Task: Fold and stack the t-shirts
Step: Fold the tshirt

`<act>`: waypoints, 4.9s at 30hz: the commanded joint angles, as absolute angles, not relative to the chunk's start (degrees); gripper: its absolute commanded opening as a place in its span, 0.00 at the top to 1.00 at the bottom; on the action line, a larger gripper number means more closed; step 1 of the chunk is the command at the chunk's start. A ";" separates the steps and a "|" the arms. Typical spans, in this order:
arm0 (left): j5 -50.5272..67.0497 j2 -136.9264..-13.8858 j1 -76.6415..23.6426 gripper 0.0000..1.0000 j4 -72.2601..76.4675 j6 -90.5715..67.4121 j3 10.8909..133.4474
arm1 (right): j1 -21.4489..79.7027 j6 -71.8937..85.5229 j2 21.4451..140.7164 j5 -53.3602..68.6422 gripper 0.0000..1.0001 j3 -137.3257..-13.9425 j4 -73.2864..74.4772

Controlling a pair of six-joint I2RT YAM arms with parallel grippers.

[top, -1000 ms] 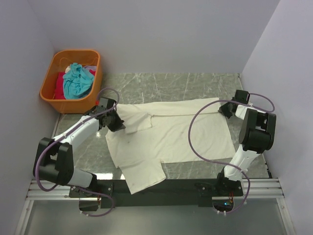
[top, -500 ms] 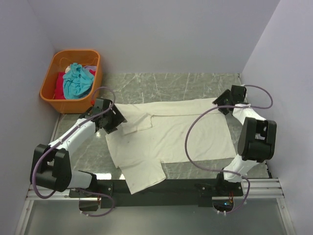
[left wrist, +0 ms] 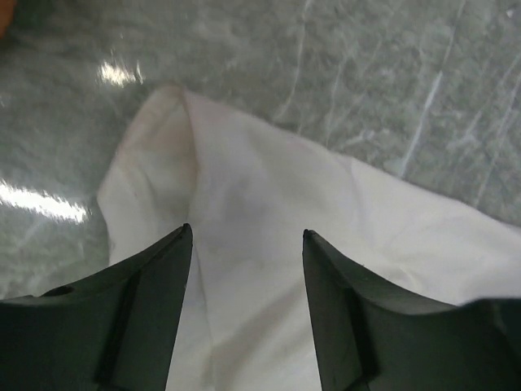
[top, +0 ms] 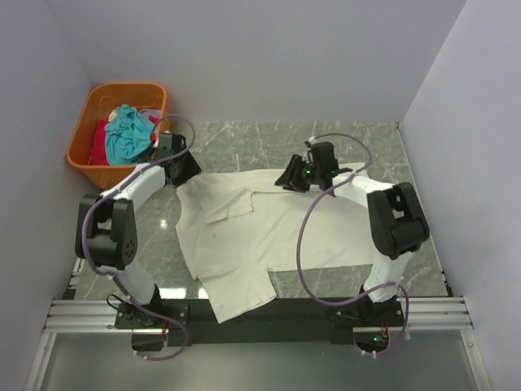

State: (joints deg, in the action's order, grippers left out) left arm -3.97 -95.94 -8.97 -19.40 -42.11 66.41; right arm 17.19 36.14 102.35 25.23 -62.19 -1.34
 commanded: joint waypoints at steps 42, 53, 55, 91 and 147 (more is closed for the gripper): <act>-15.47 -113.82 -7.38 0.84 -16.88 -32.52 77.17 | 30.23 37.70 119.53 35.60 0.63 -72.95 -1.49; -17.40 -114.52 -7.30 0.85 -17.14 -31.29 77.52 | 30.23 33.75 116.37 34.54 0.96 -73.91 4.82; -17.75 -114.52 -7.29 0.85 -17.05 -31.03 77.52 | 30.15 32.35 115.75 34.54 0.96 -74.09 7.46; -18.72 -113.03 -7.29 0.77 -14.33 -25.75 76.03 | 27.25 18.63 108.38 25.14 0.62 -78.40 23.30; -9.41 -130.68 -12.92 0.52 -24.43 -36.91 98.87 | -16.00 32.09 131.73 14.42 0.53 -102.81 28.20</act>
